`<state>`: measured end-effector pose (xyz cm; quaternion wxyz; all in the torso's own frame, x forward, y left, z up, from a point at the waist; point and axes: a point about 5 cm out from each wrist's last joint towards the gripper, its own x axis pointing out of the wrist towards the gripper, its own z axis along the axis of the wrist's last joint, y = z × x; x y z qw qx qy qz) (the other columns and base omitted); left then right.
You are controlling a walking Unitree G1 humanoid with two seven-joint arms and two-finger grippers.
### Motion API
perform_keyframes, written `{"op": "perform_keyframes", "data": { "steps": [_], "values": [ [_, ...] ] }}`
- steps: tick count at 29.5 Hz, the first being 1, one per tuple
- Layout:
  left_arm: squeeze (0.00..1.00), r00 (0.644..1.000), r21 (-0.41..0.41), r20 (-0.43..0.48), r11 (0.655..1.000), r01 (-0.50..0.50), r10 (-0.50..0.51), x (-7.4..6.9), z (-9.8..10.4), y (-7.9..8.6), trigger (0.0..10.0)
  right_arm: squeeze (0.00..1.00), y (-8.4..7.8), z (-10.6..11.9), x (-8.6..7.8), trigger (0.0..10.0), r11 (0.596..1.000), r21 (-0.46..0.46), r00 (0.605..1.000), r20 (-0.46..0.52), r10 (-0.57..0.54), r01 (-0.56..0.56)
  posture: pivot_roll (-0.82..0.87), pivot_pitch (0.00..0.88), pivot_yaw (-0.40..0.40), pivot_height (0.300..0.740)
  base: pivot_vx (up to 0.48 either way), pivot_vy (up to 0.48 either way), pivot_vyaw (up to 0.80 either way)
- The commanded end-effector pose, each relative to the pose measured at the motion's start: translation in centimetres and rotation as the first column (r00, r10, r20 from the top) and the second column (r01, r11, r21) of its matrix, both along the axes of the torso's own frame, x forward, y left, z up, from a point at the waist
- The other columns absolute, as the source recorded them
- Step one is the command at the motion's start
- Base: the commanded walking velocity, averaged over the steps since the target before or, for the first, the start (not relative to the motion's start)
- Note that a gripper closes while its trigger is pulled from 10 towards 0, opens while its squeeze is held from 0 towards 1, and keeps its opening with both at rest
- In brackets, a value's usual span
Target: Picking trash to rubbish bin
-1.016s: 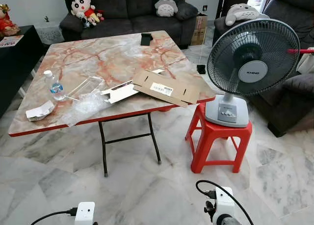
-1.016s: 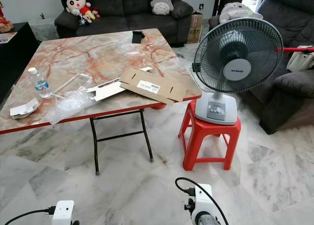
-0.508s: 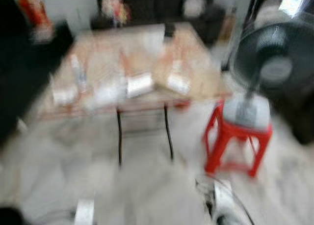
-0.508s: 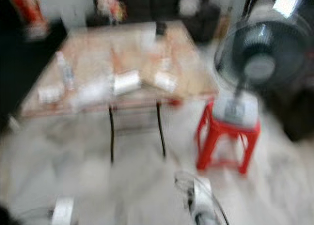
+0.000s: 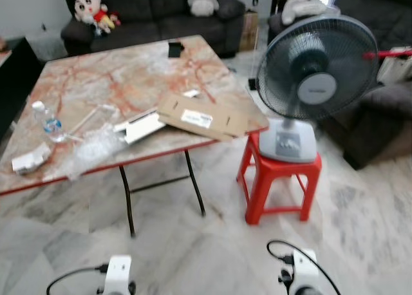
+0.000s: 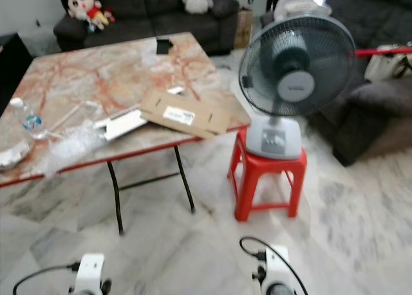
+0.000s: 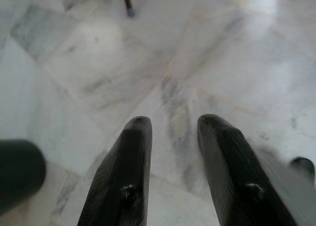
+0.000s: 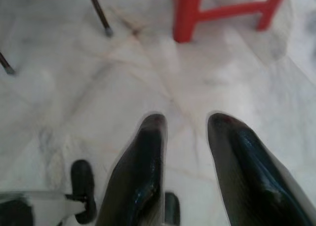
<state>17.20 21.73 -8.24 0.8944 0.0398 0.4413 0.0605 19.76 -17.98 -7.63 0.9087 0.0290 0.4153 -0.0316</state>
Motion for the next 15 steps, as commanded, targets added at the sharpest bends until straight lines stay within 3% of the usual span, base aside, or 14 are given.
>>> {"op": "perform_keyframes", "data": {
  "steps": [1, 4, 5, 6, 8, 9, 10, 11, 12, 13, 14, 15],
  "values": [
    [0.00, 0.280, 0.278, 0.912, 0.953, 0.117, -0.301, 17.5, 25.1, -12.2, 10.0, 0.00, 7.8, 25.3, 17.1, 10.0, 0.933, 0.087, 0.385, 0.921, 0.059, -0.350, -0.02, 0.018, -0.030, 0.740, 0.000, 0.000, 0.00],
    [0.00, 0.221, 0.277, 0.931, 0.956, 0.091, -0.291, 17.1, 26.1, -12.0, 10.0, 0.00, 8.1, 26.2, 17.0, 10.0, 0.930, 0.069, 0.348, 0.935, 0.065, -0.361, -0.02, 0.018, -0.030, 0.740, 0.000, 0.000, 0.00],
    [0.00, 0.235, 0.273, 0.929, 0.958, 0.093, -0.287, 17.1, 26.0, -12.1, 10.0, 0.00, 8.1, 25.8, 17.0, 10.0, 0.930, 0.067, 0.360, 0.930, 0.073, -0.362, -0.02, 0.016, -0.033, 0.740, 0.000, 0.000, 0.00],
    [0.00, 0.326, 0.224, 0.911, 0.967, 0.120, -0.252, 17.5, 24.3, -12.0, 10.0, 0.00, 7.8, 24.6, 17.1, 10.0, 0.930, 0.071, 0.402, 0.912, 0.086, -0.361, -0.02, 0.011, -0.038, 0.740, 0.000, 0.000, 0.00],
    [0.00, 0.394, 0.172, 0.894, 0.975, 0.139, -0.214, 17.7, 22.9, -11.9, 10.0, 0.00, 7.6, 23.7, 17.0, 10.0, 0.931, 0.080, 0.432, 0.897, 0.088, -0.356, -0.02, 0.011, -0.038, 0.740, 0.000, 0.000, 0.00],
    [0.00, 0.481, 0.124, 0.855, 0.976, 0.177, -0.195, 17.8, 21.0, -11.8, 10.0, 0.00, 7.0, 22.3, 17.0, 10.0, 0.939, 0.086, 0.490, 0.866, 0.095, -0.334, -0.02, 0.011, -0.039, 0.740, 0.000, 0.000, 0.00],
    [0.00, 0.481, 0.124, 0.855, 0.976, 0.177, -0.195, 17.8, 21.0, -11.8, 10.0, 0.00, 7.0, 22.3, 17.0, 10.0, 0.939, 0.086, 0.490, 0.866, 0.095, -0.334, -0.02, 0.011, -0.039, 0.740, 0.000, 0.000, 0.00],
    [0.00, 0.664, 0.103, 0.712, 0.970, 0.220, -0.227, 17.0, 16.0, -10.9, 10.0, 0.00, 4.7, 18.1, 16.4, 10.0, 0.964, 0.069, 0.649, 0.751, 0.119, -0.257, -0.03, 0.006, -0.041, 0.740, 0.000, 0.000, 0.00],
    [0.00, 0.664, 0.103, 0.712, 0.970, 0.220, -0.227, 17.0, 16.0, -10.9, 10.0, 0.00, 4.7, 18.1, 16.4, 10.0, 0.964, 0.069, 0.649, 0.751, 0.119, -0.257, -0.03, 0.006, -0.041, 0.740, 0.000, 0.000, 0.00],
    [0.00, 0.779, 0.142, 0.558, 0.958, 0.250, -0.286, 15.3, 12.0, -9.5, 10.0, 0.00, 2.3, 14.3, 14.8, 10.0, 0.980, 0.090, 0.776, 0.625, 0.085, -0.180, -0.03, 0.000, -0.041, 0.740, 0.000, 0.000, 0.00],
    [0.00, 0.811, 0.158, 0.502, 0.953, 0.257, -0.302, 14.3, 10.5, -8.8, 10.0, 0.00, 1.1, 12.7, 13.8, 10.0, 0.986, 0.092, 0.819, 0.571, 0.062, -0.139, -0.03, 0.000, -0.041, 0.740, 0.000, 0.000, 0.00],
    [0.00, 0.811, 0.158, 0.502, 0.953, 0.257, -0.302, 14.3, 10.5, -8.8, 10.0, 0.00, 1.1, 12.7, 13.8, 10.0, 0.986, 0.092, 0.819, 0.571, 0.062, -0.139, -0.03, 0.000, -0.041, 0.740, 0.000, 0.000, 0.00]
  ]
}}
